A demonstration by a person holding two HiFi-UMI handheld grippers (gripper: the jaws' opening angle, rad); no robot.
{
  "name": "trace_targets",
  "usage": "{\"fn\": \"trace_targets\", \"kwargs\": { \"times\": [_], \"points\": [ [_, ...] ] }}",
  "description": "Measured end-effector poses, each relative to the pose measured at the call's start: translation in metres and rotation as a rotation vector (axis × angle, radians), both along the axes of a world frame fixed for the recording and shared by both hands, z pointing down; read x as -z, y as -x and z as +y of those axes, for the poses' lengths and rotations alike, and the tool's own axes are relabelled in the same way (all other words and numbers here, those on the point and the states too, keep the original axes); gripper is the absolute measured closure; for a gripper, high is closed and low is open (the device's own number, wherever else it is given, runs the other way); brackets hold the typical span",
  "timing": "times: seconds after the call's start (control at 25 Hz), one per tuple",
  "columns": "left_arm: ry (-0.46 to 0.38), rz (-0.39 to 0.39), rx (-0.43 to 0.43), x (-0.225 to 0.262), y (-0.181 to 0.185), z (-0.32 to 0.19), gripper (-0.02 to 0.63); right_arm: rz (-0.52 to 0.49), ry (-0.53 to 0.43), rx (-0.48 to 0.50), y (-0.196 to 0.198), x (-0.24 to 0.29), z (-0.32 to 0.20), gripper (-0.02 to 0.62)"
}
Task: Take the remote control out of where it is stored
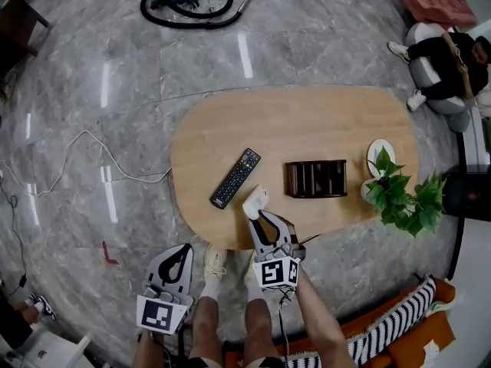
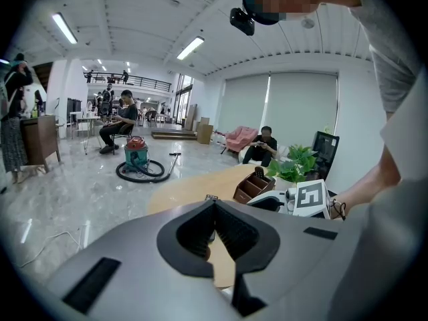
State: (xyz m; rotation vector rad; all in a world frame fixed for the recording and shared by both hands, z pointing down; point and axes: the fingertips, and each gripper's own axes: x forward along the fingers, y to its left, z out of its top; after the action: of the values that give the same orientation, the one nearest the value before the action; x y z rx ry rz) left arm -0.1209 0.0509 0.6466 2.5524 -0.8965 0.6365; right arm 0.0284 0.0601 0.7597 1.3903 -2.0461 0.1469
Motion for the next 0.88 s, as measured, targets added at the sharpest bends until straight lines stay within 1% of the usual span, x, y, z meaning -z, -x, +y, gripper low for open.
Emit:
{"fn": "trace_targets", "kwargs": {
  "times": [0.2,0.44,0.6,0.76,0.88],
  "points": [
    [0.01,-0.002,-0.004,-0.004,-0.001,0.004,0.601,0.048,-0.009,0.035,0.009,-0.005,0.004,0.5],
    [0.025,-0.003,-0.021,-0.007,-0.003,0.008,0.6,0.055,-0.01,0.059,0.015,-0.01,0.008,0.493],
    [0.015,0.006,-0.009,-0.005,-0.001,0.005,0.6,0.096,-0.013,0.09,0.022,-0.015,0.009,0.488],
    [0.012,-0.005,0.0,-0.008,0.005,0.004,0.6,0.182,-0.029,0.134,0.027,-0.021,0.01,0.486],
    [0.018,-0.004,0.011,-0.01,0.009,0.004,0.6,0.207,-0.035,0.148,0.029,-0.025,0.011,0.483]
  ]
}}
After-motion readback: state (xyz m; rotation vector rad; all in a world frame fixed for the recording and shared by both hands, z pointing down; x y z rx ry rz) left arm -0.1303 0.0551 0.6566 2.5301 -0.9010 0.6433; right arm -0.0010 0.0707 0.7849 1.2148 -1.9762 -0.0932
